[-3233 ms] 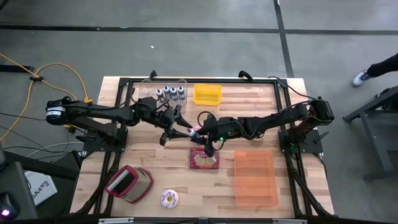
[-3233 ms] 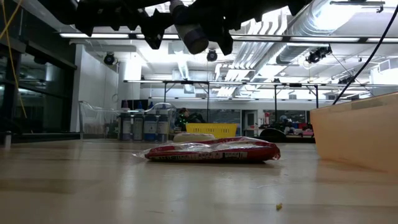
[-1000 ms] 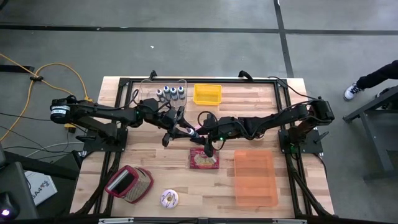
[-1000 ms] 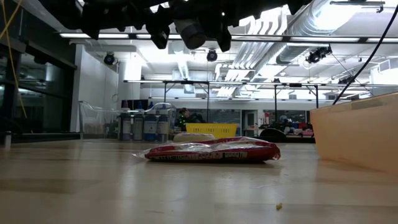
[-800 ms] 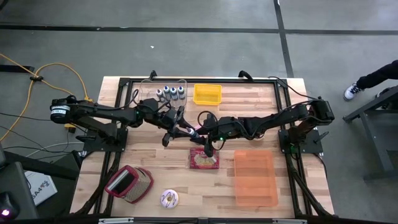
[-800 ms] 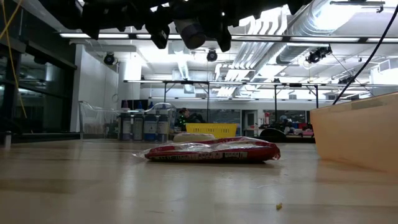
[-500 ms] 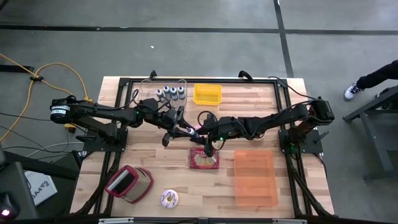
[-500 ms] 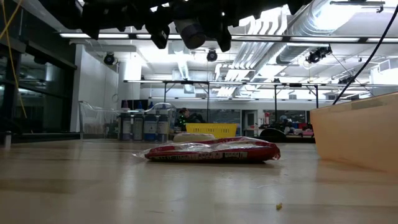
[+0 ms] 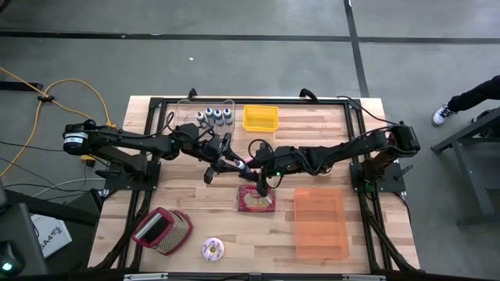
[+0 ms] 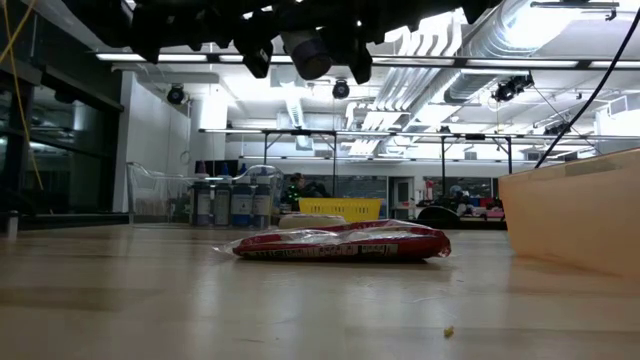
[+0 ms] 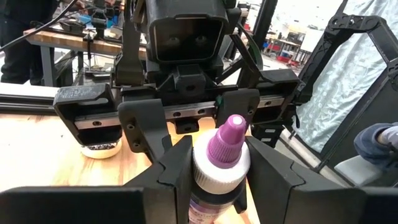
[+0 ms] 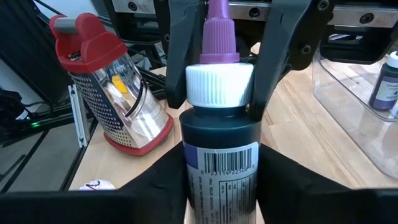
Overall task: Pick & Place Food Item
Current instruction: Put the violet food coloring bottle into the transparent bin
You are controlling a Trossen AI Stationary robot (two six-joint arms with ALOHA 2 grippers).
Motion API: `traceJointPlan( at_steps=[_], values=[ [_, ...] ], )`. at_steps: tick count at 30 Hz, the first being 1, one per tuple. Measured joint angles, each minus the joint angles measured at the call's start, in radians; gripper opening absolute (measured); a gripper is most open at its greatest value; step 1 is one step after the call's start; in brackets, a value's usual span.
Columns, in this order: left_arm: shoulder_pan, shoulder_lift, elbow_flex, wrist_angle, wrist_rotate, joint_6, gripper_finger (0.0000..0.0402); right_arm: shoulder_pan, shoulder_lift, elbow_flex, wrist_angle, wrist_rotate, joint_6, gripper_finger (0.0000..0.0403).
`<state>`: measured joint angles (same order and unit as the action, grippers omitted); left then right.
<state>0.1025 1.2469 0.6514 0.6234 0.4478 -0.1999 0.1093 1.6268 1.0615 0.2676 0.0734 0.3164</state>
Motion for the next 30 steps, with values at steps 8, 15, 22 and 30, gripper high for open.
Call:
traceJointPlan(
  at_steps=[8, 15, 22, 30],
  values=[
    [0.000, 0.000, 0.000, -0.001, 0.000, -0.011, 0.0116, 0.000, 0.000, 0.001, -0.016, 0.001, -0.004, 0.0201],
    [0.016, 0.000, 0.001, -0.010, 0.002, -0.017, 0.0116, -0.017, -0.037, 0.002, -0.082, -0.001, -0.010, 0.0219],
    [0.094, -0.005, 0.001, -0.067, 0.065, -0.053, 0.0116, -0.027, -0.119, 0.002, -0.214, 0.002, -0.010, 0.0219],
    [0.265, -0.101, 0.001, -0.267, 0.097, -0.045, 0.0116, -0.026, -0.145, 0.001, -0.309, 0.003, 0.004, 0.0219]
  ],
)
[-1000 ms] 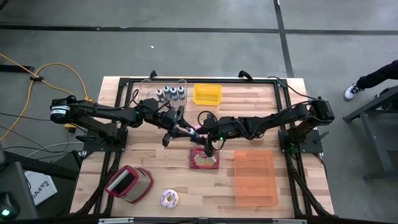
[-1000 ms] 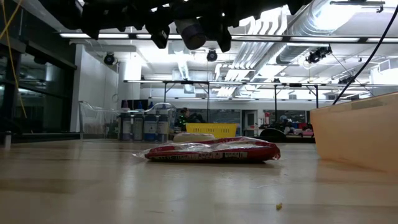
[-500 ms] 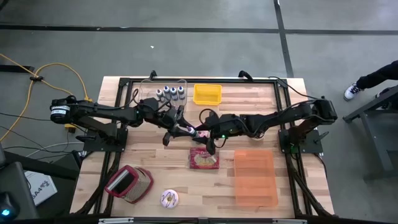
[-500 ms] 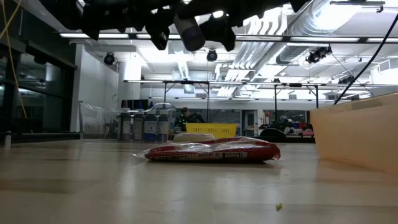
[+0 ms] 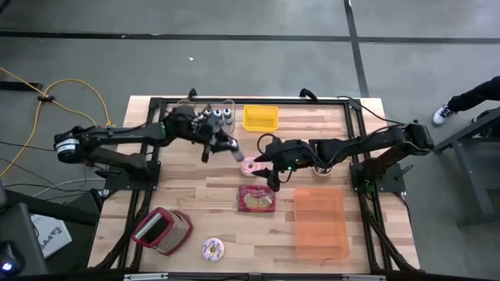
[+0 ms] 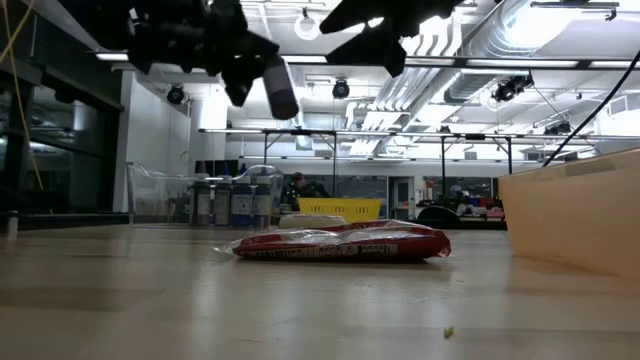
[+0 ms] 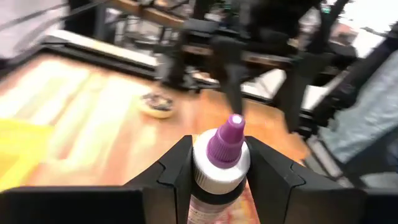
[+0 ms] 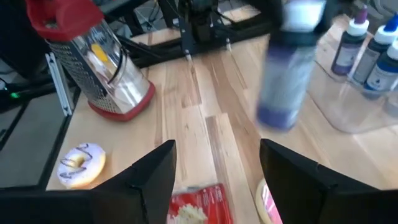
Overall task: Pick & Place Food Item
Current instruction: Put the violet food coloring bottle into the transparent bin
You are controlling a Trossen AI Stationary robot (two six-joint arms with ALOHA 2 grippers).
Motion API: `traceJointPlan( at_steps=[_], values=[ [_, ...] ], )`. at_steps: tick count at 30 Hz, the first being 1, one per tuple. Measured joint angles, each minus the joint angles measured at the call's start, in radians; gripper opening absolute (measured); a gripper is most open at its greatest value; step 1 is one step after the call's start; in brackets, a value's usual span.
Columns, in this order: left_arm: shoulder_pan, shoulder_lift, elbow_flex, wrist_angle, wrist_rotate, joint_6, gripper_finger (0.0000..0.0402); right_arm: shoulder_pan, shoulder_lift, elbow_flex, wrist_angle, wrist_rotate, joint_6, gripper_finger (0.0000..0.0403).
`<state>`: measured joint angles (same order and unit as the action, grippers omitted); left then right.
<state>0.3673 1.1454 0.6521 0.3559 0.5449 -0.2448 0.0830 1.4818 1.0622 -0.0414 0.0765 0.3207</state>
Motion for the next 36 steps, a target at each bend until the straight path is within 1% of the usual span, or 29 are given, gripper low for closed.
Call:
traceJointPlan(
  at_steps=[7, 13, 18, 21, 28, 36],
  values=[
    [0.159, -0.088, 0.000, -0.177, -0.005, 0.022, 0.0116, 0.000, 0.015, -0.001, -0.030, 0.000, 0.019, 0.0219],
    [0.267, -0.130, 0.000, -0.296, -0.086, 0.096, 0.0116, 0.010, 0.015, -0.001, -0.030, 0.004, 0.018, 0.0219],
    [0.325, -0.133, 0.000, -0.360, -0.143, 0.130, 0.0116, 0.014, 0.015, -0.001, -0.032, 0.003, 0.017, 0.0219],
    [0.341, -0.133, 0.000, -0.396, -0.208, 0.167, 0.0116, 0.022, 0.015, -0.001, -0.031, 0.004, 0.016, 0.0219],
    [0.338, -0.133, 0.000, -0.458, -0.418, 0.223, 0.0116, 0.022, 0.015, -0.001, -0.031, 0.003, 0.016, 0.0219],
    [0.281, -0.133, 0.000, -0.483, -0.564, 0.214, 0.0116, 0.022, 0.016, -0.001, -0.031, 0.003, 0.008, 0.0219]
  ],
)
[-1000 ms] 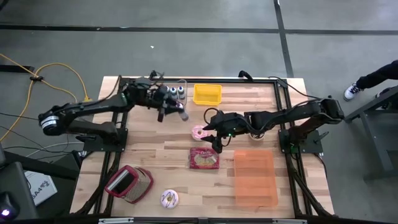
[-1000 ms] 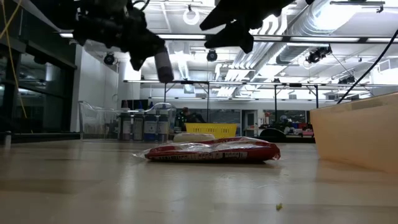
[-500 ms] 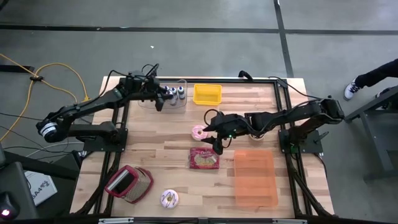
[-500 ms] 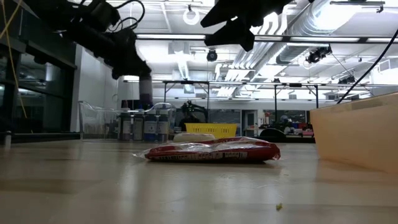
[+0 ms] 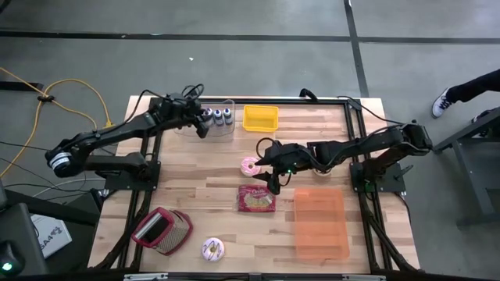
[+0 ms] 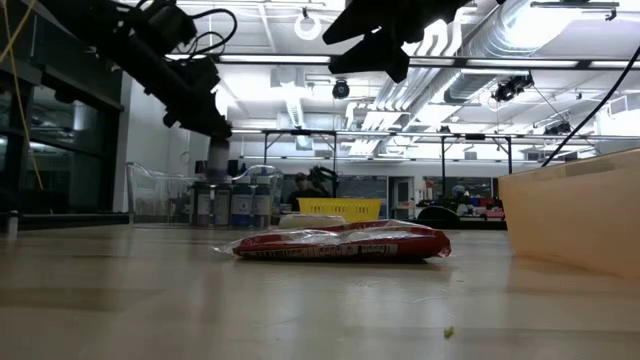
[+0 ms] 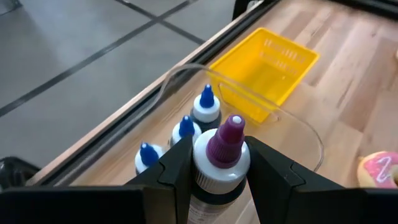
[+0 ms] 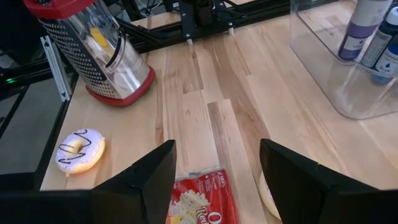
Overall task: Pick & Place Food Item
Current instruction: Put the violet food coloring bottle into the transparent bin
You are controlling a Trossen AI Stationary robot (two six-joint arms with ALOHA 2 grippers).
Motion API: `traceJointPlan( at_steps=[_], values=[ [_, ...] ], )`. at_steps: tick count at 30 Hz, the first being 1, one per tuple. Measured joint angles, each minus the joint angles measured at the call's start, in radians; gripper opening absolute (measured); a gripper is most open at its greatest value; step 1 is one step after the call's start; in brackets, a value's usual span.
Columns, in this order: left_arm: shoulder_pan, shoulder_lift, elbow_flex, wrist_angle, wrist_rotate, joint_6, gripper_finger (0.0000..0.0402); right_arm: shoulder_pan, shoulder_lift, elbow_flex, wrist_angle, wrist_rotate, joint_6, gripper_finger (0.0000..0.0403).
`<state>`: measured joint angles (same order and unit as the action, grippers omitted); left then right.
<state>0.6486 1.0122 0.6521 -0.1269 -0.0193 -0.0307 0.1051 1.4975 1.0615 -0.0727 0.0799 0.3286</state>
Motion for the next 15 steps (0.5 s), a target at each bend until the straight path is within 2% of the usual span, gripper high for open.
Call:
traceJointPlan(
  at_steps=[7, 12, 15],
  values=[
    [-0.087, 0.000, -0.036, -0.011, -0.195, -0.065, 0.0116, 0.000, 0.000, 0.000, 0.000, 0.000, -0.012, 0.0219],
    [-0.125, 0.000, -0.103, 0.104, -0.298, -0.130, 0.0116, 0.000, 0.000, 0.000, 0.000, -0.001, -0.012, 0.0219],
    [-0.141, 0.000, -0.140, 0.159, -0.327, -0.181, 0.0116, 0.000, 0.000, 0.000, 0.000, -0.004, -0.012, 0.0219]
  ],
)
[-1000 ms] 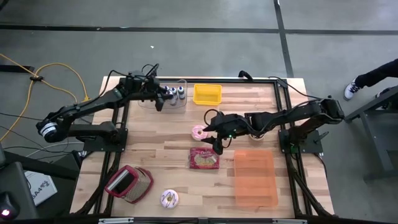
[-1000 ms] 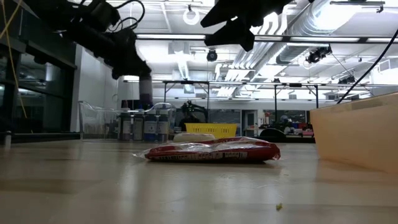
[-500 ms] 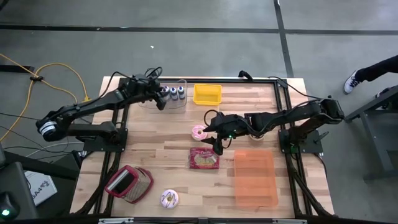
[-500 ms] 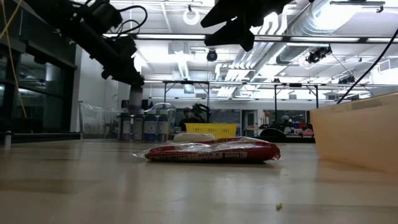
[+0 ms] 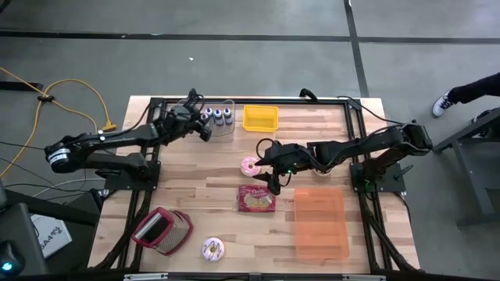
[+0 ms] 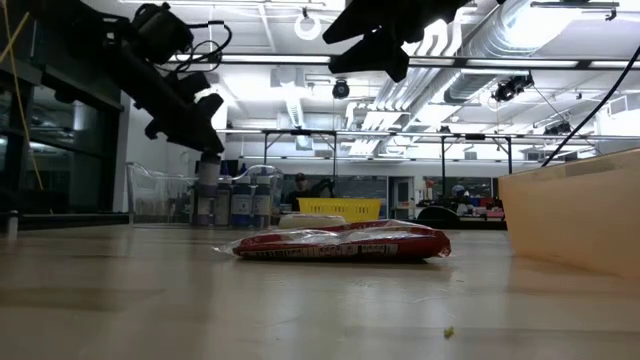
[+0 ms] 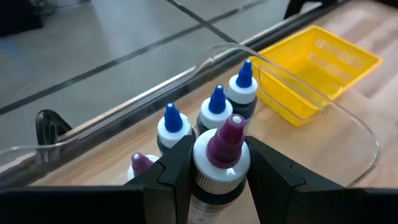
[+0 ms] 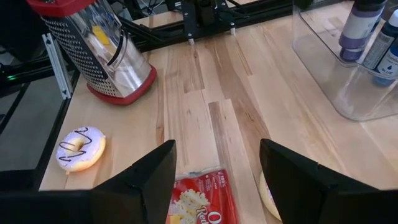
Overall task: Pick & Place Food Item
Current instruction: Put the violet food coloring bottle into the transparent bin
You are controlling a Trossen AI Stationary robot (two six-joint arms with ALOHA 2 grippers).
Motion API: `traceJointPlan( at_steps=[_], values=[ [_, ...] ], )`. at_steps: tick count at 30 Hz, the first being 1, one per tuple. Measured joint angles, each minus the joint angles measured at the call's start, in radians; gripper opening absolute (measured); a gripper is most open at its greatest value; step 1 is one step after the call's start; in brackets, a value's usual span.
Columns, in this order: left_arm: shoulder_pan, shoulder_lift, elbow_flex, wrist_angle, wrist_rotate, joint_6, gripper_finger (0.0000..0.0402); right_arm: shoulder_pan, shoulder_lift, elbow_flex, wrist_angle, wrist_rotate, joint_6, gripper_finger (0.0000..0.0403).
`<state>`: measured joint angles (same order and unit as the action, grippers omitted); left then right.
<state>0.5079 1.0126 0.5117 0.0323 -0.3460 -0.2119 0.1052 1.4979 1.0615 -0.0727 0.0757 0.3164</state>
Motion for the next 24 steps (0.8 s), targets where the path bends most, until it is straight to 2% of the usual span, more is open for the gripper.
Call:
traceJointPlan(
  at_steps=[8, 14, 24],
  values=[
    [-0.078, 0.000, -0.085, 0.113, -0.158, -0.069, 0.0116, 0.014, 0.000, 0.000, 0.000, -0.003, -0.007, 0.0219],
    [-0.112, 0.000, -0.131, 0.168, -0.230, -0.091, 0.0116, 0.019, 0.000, 0.000, 0.000, 0.001, -0.007, 0.0219],
    [-0.114, 0.046, -0.144, 0.164, -0.233, -0.147, 0.0121, 0.034, 0.000, 0.000, 0.000, 0.004, -0.006, 0.0219]
  ],
)
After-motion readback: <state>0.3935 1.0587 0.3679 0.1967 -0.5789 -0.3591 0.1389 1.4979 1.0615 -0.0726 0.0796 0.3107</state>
